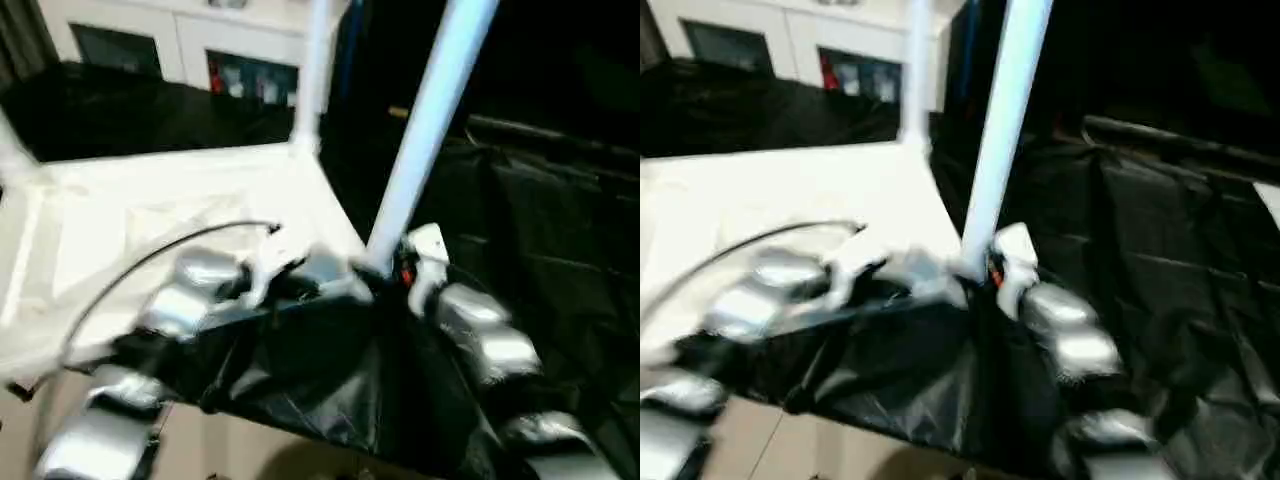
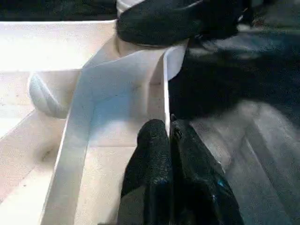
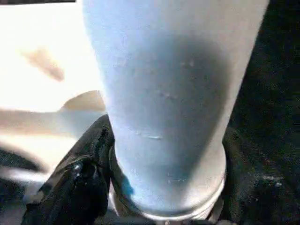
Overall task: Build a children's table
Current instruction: Rotate leg to tighten
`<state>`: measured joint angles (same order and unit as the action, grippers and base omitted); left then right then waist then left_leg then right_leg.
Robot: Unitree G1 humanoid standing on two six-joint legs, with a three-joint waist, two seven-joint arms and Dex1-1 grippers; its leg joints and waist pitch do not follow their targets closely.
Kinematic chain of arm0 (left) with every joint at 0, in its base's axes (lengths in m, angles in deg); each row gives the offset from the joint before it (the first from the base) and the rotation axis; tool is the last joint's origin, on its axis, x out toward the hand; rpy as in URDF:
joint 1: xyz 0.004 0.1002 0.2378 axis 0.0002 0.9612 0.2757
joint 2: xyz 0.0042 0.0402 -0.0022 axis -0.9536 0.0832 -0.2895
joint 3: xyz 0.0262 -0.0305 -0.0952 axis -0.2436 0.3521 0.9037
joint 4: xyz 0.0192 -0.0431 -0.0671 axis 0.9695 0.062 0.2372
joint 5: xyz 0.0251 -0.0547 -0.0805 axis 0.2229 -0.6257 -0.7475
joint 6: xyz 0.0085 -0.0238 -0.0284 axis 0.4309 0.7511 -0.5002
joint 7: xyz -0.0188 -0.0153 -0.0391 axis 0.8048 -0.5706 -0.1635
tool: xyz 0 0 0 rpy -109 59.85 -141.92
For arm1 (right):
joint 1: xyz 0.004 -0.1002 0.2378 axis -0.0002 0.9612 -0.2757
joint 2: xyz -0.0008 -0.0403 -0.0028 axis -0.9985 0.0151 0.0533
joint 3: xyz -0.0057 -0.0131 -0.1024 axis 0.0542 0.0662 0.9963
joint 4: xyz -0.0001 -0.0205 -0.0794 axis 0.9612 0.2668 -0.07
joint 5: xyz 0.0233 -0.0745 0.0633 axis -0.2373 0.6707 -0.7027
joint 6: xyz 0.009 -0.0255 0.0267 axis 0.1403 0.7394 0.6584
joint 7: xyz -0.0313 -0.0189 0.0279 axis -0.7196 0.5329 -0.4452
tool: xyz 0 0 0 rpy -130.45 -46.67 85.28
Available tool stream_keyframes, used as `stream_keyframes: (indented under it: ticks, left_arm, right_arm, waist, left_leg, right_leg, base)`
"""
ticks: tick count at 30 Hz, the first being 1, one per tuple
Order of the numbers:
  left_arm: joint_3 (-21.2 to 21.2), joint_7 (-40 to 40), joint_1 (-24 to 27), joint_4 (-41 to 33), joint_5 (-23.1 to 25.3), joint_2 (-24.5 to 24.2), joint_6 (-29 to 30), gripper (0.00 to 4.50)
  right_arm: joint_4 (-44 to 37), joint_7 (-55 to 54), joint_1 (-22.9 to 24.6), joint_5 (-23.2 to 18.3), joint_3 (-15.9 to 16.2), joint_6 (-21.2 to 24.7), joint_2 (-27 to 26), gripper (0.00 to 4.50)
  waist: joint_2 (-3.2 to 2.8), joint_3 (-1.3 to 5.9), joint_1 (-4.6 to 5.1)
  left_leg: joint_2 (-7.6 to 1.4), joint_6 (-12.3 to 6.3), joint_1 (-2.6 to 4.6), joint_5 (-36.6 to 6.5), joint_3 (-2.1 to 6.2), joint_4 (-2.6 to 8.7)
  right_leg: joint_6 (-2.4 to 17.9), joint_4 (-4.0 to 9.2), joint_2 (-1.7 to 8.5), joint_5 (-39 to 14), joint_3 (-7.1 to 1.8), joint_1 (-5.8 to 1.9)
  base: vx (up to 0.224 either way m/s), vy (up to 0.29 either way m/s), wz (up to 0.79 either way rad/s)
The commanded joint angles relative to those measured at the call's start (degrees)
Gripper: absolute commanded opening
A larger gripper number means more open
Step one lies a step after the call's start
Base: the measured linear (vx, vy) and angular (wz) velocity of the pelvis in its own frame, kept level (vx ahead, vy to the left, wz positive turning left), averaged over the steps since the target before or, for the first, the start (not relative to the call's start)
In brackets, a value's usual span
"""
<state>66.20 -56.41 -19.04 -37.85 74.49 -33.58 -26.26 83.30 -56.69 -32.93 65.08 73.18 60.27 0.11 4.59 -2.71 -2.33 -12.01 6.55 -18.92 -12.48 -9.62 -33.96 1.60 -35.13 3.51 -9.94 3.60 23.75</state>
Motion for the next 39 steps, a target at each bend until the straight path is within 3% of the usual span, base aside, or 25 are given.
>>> stream_keyframes:
  ticks: [1,3,4,5,7,8,9,10,13,18,21,23,27,34,37,39]
  left_arm:
    - [-0.9,4.0,-0.8,1.5,-1.2,4.2,-0.4,0.0]
    - [-1.8,5.6,-1.1,2.5,0.6,4.4,-1.7,0.0]
    - [-1.9,5.8,-1.0,2.6,0.8,4.3,-1.9,0.0]
    - [-2.2,5.4,-0.8,2.4,1.1,3.8,-2.3,0.0]
    - [-2.2,5.1,-0.8,2.3,1.1,3.6,-2.5,0.0]
    - [-2.3,4.0,-0.5,1.9,1.3,2.8,-3.1,0.0]
    - [-2.3,3.1,-0.4,1.9,1.6,2.0,-4.0,0.0]
    - [-2.3,1.3,-0.1,1.6,1.3,1.0,-5.4,0.0]
    - [-2.1,-3.1,0.7,0.8,-0.1,-1.4,-8.3,0.0]
    - [-1.1,-13.3,3.2,-4.1,-4.7,-5.7,-7.3,0.0]
    - [-1.8,-17.8,4.0,-5.0,-5.4,-8.4,-8.0,0.0]
    - [-2.3,-19.8,4.0,-4.9,-5.3,-9.6,-8.8,0.0]
    - [-3.0,-22.6,3.3,-3.9,-5.3,-10.9,-10.2,0.0]
    - [-3.5,-23.8,1.9,-3.2,-4.9,-10.8,-10.2,0.0]
    - [-3.7,-23.4,1.4,-3.6,-5.0,-10.4,-9.9,0.0]
    - [-3.3,-22.3,1.3,-4.0,-5.2,-9.8,-9.6,0.0]
  right_arm:
    - [3.5,-2.5,-0.6,1.3,2.9,0.5,-4.3,2.75]
    - [4.5,-4.1,-1.7,2.5,3.2,-1.3,-6.0,2.75]
    - [4.7,-4.4,-1.9,2.7,3.3,-1.7,-6.3,3.3]
    - [4.1,-3.6,-2.1,2.4,3.1,-1.9,-6.6,3.44]
    - [4.0,-3.0,-2.1,2.3,3.0,-2.0,-6.6,3.44]
    - [3.3,-1.2,-2.3,1.7,2.6,-2.1,-6.5,3.51]
    - [3.1,0.7,-2.4,1.4,2.7,-2.5,-5.9,3.51]
    - [2.4,3.2,-2.1,1.2,3.2,-2.7,-4.6,3.85]
    - [0.8,9.4,-1.2,1.1,4.7,-3.3,-1.1,4.05]
    - [-4.0,23.7,1.9,0.5,7.8,-2.7,6.6,4.05]
    - [-6.3,32.4,3.3,-0.3,9.2,-2.2,10.5,4.05]
    - [-7.3,35.7,3.6,-0.8,9.7,-1.3,11.8,4.05]
    - [-8.1,40.0,3.6,-0.9,10.8,-0.4,13.8,4.05]
    - [-8.3,43.4,3.5,-2.1,10.8,1.2,15.6,3.36]
    - [-9.0,43.7,3.8,-2.7,10.5,3.1,15.6,3.16]
    - [-9.9,42.6,4.3,-3.0,10.1,4.4,15.4,3.01]
  waist:
    - [-0.41,3.03,-0.19]
    - [-0.54,3.13,-0.13]
    - [-0.53,3.16,-0.12]
    - [-1.09,3.15,-0.08]
    - [-1.01,3.21,-0.13]
    - [-1.35,3.19,-0.07]
    - [-1.59,3.21,-0.14]
    - [-1.44,3.24,0.04]
    - [-1.54,3.28,0.07]
    - [-1.89,3.42,-0.11]
    - [-2.02,3.42,-0.28]
    - [-2.39,3.33,-0.44]
    - [-2.57,3.23,-0.74]
    - [-2.55,3.3,-1.39]
    - [-1.4,3.2,-1.22]
    - [-1.62,3.09,-1.29]
  left_leg:
    - [-0.89,-0.85,-0.55,-7.9,-0.13,4.17]
    - [-0.8,-1.35,-0.77,-8.0,-0.12,4.18]
    - [-0.77,-1.46,-0.82,-8.1,-0.14,4.14]
    - [-0.84,-1.69,-0.83,-8.6,-0.09,4.26]
    - [-0.84,-1.77,-0.77,-8.9,-0.09,4.25]
    - [-0.88,-1.81,-0.87,-9.3,-0.01,4.33]
    - [-0.88,-1.8,-0.78,-9.7,0.04,4.35]
    - [-0.88,-1.89,-0.91,-10.0,0.05,4.34]
    - [-0.94,-2.84,-1.12,-9.2,0.02,4.23]
    - [-1.24,-3.67,-0.98,-6.6,-0.05,4.15]
    - [-1.3,-5.18,-0.72,-6.0,-0.34,3.89]
    - [-1.27,-5.26,-0.73,-6.5,-0.26,4.02]
    - [-1.29,-4.44,-0.57,-7.3,-0.34,4.04]
    - [-1.39,-3.39,-0.38,-7.2,-0.42,4.0]
    - [-1.4,-3.91,-0.5,-6.0,-0.58,3.92]
    - [-1.38,-4.14,-0.65,-4.9,-0.52,3.89]
  right_leg:
    - [8.8,4.75,4.11,-18.7,-2.8,-2.98]
    - [8.5,4.73,4.05,-18.0,-2.77,-3.11]
    - [8.4,4.68,4.04,-17.9,-2.8,-3.14]
    - [8.5,4.79,3.98,-17.2,-2.78,-3.13]
    - [8.6,4.71,3.95,-17.2,-2.74,-3.17]
    - [8.9,4.75,3.99,-16.9,-2.74,-3.2]
    - [9.0,4.76,4.01,-17.1,-2.71,-3.2]
    - [9.1,4.75,4.01,-17.0,-2.73,-3.32]
    - [10.1,4.56,3.99,-14.7,-2.73,-3.53]
    - [12.4,3.84,4.04,-9.7,-2.77,-3.64]
    - [14.6,3.53,3.92,-5.5,-2.82,-3.63]
    - [15.1,3.59,3.88,-5.8,-2.7,-3.73]
    - [14.9,3.8,3.93,-7.7,-2.77,-3.75]
    - [14.7,3.72,3.89,-8.0,-2.75,-3.73]
    - [14.1,3.72,3.85,-8.8,-2.77,-3.68]
    - [13.5,3.67,3.9,-8.9,-2.81,-3.68]
  base:
    - [0.0,0.0,0.0]
    - [0.0,0.0,0.0]
    - [0.0,0.0,0.0]
    - [0.0,0.0,0.0]
    - [0.0,0.0,0.0]
    - [0.0,0.0,0.0]
    - [0.0,0.0,0.0]
    - [0.0,0.0,0.0]
    - [0.0,0.0,0.0]
    - [0.0,0.0,0.0]
    - [0.0,0.0,0.0]
    - [0.0,0.0,0.0]
    - [0.0,0.0,0.0]
    - [0.0,0.0,0.0]
    - [0.0,0.0,0.0]
    - [0.0,0.0,0.0]
